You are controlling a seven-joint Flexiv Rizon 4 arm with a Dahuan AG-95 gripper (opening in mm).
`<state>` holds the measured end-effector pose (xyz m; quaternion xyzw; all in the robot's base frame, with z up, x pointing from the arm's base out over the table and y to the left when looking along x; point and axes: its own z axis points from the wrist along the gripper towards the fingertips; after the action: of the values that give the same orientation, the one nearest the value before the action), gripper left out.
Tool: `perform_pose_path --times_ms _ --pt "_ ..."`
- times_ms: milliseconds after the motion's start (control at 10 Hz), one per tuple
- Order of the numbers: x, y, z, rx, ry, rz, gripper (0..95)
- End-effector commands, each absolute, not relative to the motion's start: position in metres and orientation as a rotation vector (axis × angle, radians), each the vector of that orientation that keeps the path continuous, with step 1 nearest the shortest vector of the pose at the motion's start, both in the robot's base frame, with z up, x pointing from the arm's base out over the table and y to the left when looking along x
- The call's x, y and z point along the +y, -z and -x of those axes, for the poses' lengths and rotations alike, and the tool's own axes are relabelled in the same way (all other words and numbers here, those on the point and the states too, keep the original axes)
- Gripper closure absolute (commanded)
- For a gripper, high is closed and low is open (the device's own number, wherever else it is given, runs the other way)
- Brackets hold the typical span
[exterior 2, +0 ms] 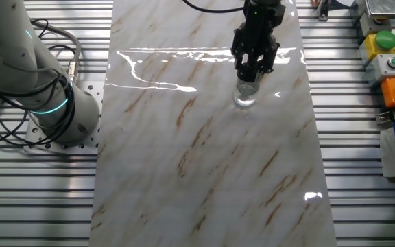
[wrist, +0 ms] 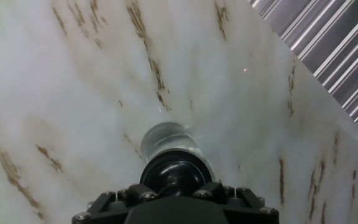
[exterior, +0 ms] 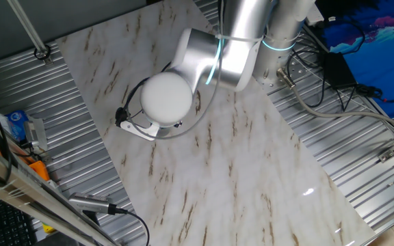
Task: Unscrew the lid from the jar
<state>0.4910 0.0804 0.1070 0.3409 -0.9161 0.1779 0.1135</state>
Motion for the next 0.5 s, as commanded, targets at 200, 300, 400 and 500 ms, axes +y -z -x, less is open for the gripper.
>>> perform_pose_path --times_ms 200,300,400,500 --pt "0.0810 -0.1050 -0.4892 -2.687 -0.530 -1.006 95.0" --pt "0.0811 -0.1045 -0.4889 -2.687 -0.531 -1.009 95.0" --pt "0.0815 -0.1039 -0.4887 -2.687 -0.534 -1.012 95.0" --pt "0.0819 -0.1034 -0.4885 -2.689 -0.535 -1.013 95.0"
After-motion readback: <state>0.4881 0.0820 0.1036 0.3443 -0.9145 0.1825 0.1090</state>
